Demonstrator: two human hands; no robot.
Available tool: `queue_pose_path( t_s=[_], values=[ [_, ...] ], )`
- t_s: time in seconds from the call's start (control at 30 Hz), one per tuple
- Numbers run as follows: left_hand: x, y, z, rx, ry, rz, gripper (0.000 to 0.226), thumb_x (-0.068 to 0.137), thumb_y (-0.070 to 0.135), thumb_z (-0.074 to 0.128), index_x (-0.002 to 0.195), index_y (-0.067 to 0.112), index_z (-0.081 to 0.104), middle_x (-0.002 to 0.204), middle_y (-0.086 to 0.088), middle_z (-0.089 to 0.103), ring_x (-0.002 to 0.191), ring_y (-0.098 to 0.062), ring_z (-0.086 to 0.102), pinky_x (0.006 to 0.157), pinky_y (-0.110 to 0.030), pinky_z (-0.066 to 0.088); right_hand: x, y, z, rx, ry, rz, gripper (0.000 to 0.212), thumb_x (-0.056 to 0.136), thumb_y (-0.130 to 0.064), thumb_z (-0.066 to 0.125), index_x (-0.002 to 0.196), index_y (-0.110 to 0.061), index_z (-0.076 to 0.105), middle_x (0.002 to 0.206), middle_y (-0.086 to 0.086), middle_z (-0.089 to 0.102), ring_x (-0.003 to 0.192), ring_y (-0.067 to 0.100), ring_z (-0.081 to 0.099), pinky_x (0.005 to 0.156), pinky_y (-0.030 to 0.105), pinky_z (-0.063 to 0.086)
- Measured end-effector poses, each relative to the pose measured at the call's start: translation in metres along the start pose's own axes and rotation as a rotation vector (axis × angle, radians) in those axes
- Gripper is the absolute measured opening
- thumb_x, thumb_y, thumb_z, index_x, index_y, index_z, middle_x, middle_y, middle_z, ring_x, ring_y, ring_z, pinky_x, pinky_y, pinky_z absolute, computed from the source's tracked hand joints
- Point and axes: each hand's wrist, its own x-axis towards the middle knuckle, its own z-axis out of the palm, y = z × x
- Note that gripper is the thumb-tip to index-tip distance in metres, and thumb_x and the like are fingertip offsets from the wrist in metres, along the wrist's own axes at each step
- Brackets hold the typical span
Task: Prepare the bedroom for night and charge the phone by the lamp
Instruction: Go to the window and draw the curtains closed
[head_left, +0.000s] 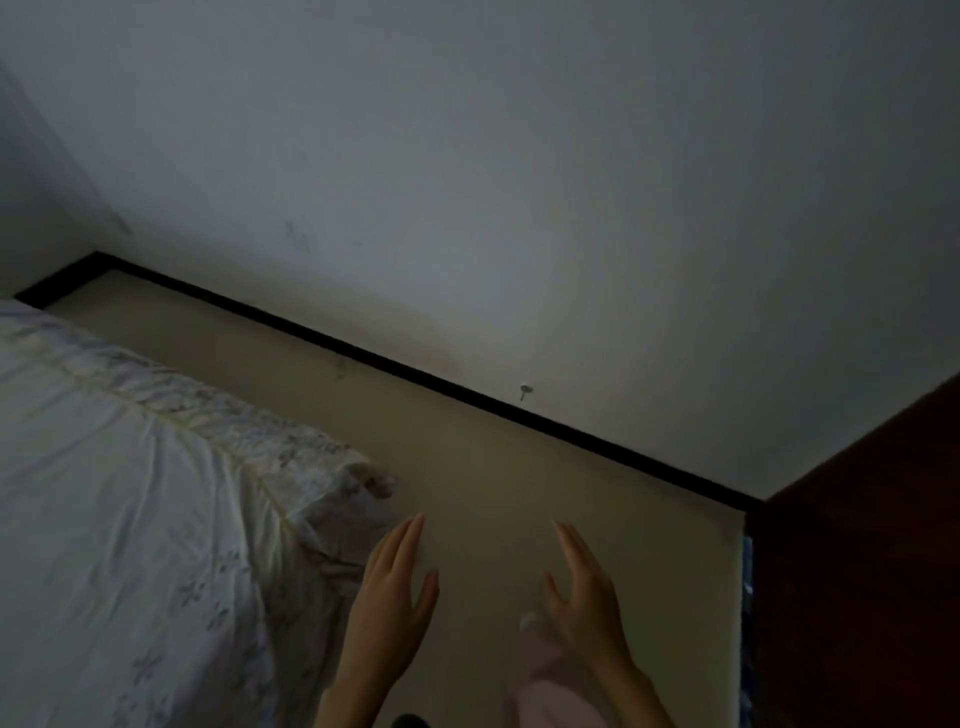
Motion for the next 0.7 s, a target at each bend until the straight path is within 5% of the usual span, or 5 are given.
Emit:
queue_pose_path(
  t_s=[0.23,0.5,0.7],
  values=[
    [0.125,0.018,0.015,-0.059,0.109,-0.198,0.061,0.078,0.041,0.043,0.126,0.004,0.049,0.124,-0.014,0.056,0.114,-0.013,0.038,0.097,-0.016,0.024,0.18,-0.002,-0.032,-0.037,-0.15,-0.147,0.057,0.079,-0.035,0.046,0.128,-0.007,0.049,0.131,0.012,0.053,0.12,0.02,0.05,0.098,0.014,0.029],
    [0.246,-0.03,0.005,-0.067,0.262,-0.39,0.068,0.075,0.045,0.038,0.133,0.009,0.042,0.132,-0.011,0.049,0.118,-0.025,0.048,0.098,-0.03,0.038,0.343,-0.035,0.021,-0.03,-0.3,-0.3,0.052,0.082,-0.031,0.05,0.131,-0.013,0.047,0.134,0.005,0.052,0.117,0.011,0.05,0.093,0.005,0.028],
    [0.355,-0.088,-0.027,-0.059,0.312,-0.459,0.068,0.073,0.042,0.039,0.13,0.005,0.045,0.128,-0.017,0.051,0.116,-0.028,0.048,0.097,-0.015,0.024,0.473,-0.095,0.073,-0.027,-0.358,-0.38,0.053,0.081,-0.028,0.051,0.132,-0.014,0.046,0.136,0.005,0.05,0.122,0.009,0.043,0.1,0.015,0.029]
  ],
)
